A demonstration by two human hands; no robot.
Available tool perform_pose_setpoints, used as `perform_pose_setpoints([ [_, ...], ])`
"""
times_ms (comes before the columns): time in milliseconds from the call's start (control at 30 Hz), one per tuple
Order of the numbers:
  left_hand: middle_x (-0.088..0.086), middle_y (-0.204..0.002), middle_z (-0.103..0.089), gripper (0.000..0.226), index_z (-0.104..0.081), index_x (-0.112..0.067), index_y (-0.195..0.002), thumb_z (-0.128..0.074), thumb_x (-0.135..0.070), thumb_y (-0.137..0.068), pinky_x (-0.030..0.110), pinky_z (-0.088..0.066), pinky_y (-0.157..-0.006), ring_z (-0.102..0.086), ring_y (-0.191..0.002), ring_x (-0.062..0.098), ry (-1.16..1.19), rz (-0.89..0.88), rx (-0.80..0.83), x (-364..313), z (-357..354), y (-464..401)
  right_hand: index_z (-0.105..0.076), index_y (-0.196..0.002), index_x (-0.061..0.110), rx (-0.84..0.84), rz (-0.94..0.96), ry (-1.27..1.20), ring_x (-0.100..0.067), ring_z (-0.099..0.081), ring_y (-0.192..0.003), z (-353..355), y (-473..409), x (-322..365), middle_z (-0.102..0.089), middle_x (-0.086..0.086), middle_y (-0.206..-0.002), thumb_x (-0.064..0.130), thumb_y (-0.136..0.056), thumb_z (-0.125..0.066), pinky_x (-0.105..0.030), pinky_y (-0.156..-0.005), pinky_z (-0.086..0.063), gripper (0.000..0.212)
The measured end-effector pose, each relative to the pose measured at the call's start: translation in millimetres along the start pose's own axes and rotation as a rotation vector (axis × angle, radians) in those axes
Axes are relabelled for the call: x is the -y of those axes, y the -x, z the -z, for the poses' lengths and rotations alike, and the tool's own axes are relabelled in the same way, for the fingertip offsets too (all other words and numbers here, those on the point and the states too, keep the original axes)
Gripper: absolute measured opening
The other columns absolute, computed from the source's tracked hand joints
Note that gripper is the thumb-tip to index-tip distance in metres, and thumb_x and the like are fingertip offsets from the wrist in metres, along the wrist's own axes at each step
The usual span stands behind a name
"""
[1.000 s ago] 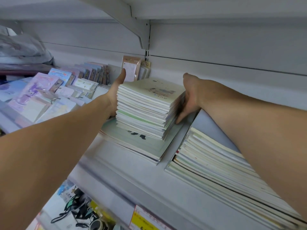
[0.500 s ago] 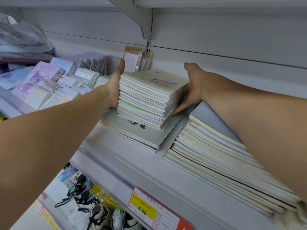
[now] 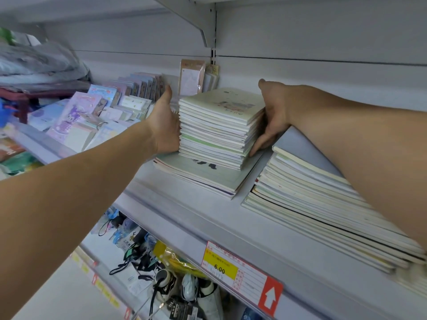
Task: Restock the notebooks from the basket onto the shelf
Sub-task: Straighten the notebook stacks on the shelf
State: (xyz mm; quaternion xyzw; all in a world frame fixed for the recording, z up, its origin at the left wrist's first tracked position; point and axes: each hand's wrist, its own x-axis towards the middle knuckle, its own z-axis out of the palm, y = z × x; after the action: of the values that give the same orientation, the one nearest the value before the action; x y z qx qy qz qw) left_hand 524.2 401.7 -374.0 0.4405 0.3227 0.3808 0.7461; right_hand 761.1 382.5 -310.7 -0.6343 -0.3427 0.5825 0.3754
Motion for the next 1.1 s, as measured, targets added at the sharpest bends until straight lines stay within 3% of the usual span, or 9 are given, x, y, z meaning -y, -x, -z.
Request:
perform_pose_setpoints([
  [133, 0.012, -0.135, -0.060, 0.095, -0.059, -0.017, -0.133, -0.030, -0.088, -0.077, 0.052, -0.045, -0.102, -0.057, -0.123, 0.036, -0.007, -0.052, -0.006, 4.7, -5.5, 6.8, -0.046, -0.133, 0.007, 0.024, 0.012, -0.021, -0.049, -0.053, -0.110, 1.3, 4.4, -3.6, -0.055, -0.022, -0.125, 0.078, -0.085, -0.040, -0.072, -0.084, -0.045, 0.086],
  [267, 0.002, -0.142, -0.048, 0.106, -0.059, -0.014, -0.133, -0.034, -0.093, -0.069, 0.038, -0.030, -0.113, -0.044, -0.132, 0.025, 0.083, -0.084, -0.058, 8.5, -0.7, 7.9, -0.049, -0.127, 0.007, 0.018, 0.014, 0.020, -0.048, -0.057, -0.097, 1.7, 3.0, -4.5, -0.058, -0.023, -0.113, 0.078, -0.086, -0.035, -0.071, -0.073, -0.047, 0.083],
  [367, 0.002, -0.125, -0.065, 0.101, -0.070, -0.013, -0.118, -0.037, -0.093, -0.066, 0.043, -0.050, -0.098, -0.061, -0.115, 0.024, 0.060, -0.112, -0.101, 9.0, -5.3, 9.6, -0.047, -0.128, 0.006, -0.057, -0.005, 0.050, -0.049, -0.054, -0.095, -2.2, 4.8, -4.2, -0.055, -0.024, -0.115, 0.068, -0.092, -0.035, -0.069, -0.064, -0.049, 0.073],
  [433, 0.010, -0.124, -0.067, 0.099, -0.066, -0.015, -0.124, -0.034, -0.092, -0.070, 0.045, -0.055, -0.089, -0.066, -0.110, 0.029, 0.000, -0.105, -0.169, 10.2, -13.8, 12.5, -0.045, -0.129, 0.004, -0.097, -0.007, 0.041, -0.048, -0.052, -0.091, -3.6, 9.8, -5.3, -0.052, -0.024, -0.111, 0.062, -0.095, -0.033, -0.071, -0.067, -0.049, 0.068],
  [533, 0.007, -0.153, -0.041, 0.099, -0.037, -0.027, -0.150, -0.021, -0.090, -0.076, 0.052, -0.031, -0.114, -0.043, -0.137, 0.028, -0.120, -0.141, -0.380, 14.3, -33.4, 18.0, -0.033, -0.142, 0.002, -0.116, -0.031, 0.020, -0.054, -0.046, -0.094, -6.4, 21.5, -1.7, -0.044, -0.027, -0.120, 0.049, -0.100, -0.033, -0.075, -0.087, -0.042, 0.064],
  [633, 0.003, -0.161, -0.021, 0.095, -0.019, -0.026, -0.155, -0.012, -0.085, -0.081, 0.050, -0.013, -0.118, -0.021, -0.147, 0.028, -0.144, -0.234, -0.637, 22.9, -56.2, 21.3, -0.015, -0.150, 0.004, -0.208, -0.052, -0.044, -0.065, -0.031, -0.117, -15.5, 35.7, -0.9, -0.018, -0.030, -0.148, 0.040, -0.100, -0.037, -0.085, -0.083, -0.033, 0.065],
  [733, 0.007, -0.158, -0.029, 0.098, -0.031, -0.019, -0.152, -0.009, -0.084, -0.082, 0.049, -0.017, -0.116, -0.027, -0.144, 0.030, -0.176, -0.325, -0.788, 31.9, -59.7, 17.7, -0.011, -0.152, 0.015, -0.249, -0.046, -0.153, -0.068, -0.020, -0.123, -21.1, 35.9, -2.3, -0.008, -0.026, -0.155, 0.044, -0.100, -0.040, -0.091, -0.069, -0.027, 0.066],
  [867, 0.012, -0.153, -0.037, 0.101, -0.033, -0.017, -0.150, -0.007, -0.081, -0.077, 0.050, -0.026, -0.112, -0.037, -0.137, 0.034, -0.236, -0.356, -0.834, 30.9, -49.8, 5.4, -0.020, -0.151, 0.022, -0.261, -0.089, -0.232, -0.068, -0.019, -0.124, -29.8, 32.4, -0.3, -0.011, -0.028, -0.151, 0.068, -0.089, -0.044, -0.091, -0.079, -0.023, 0.081],
  [1100, 0.010, -0.149, -0.042, 0.089, -0.036, -0.015, -0.149, -0.013, -0.075, -0.087, 0.043, -0.034, -0.101, -0.047, -0.124, 0.030, -0.177, -0.333, -0.838, 21.9, -23.5, -11.7, -0.026, -0.145, 0.022, -0.260, -0.119, -0.235, -0.064, -0.026, -0.113, -25.4, 17.2, -1.8, -0.020, -0.026, -0.142, 0.065, -0.087, -0.044, -0.090, -0.074, -0.028, 0.075],
])
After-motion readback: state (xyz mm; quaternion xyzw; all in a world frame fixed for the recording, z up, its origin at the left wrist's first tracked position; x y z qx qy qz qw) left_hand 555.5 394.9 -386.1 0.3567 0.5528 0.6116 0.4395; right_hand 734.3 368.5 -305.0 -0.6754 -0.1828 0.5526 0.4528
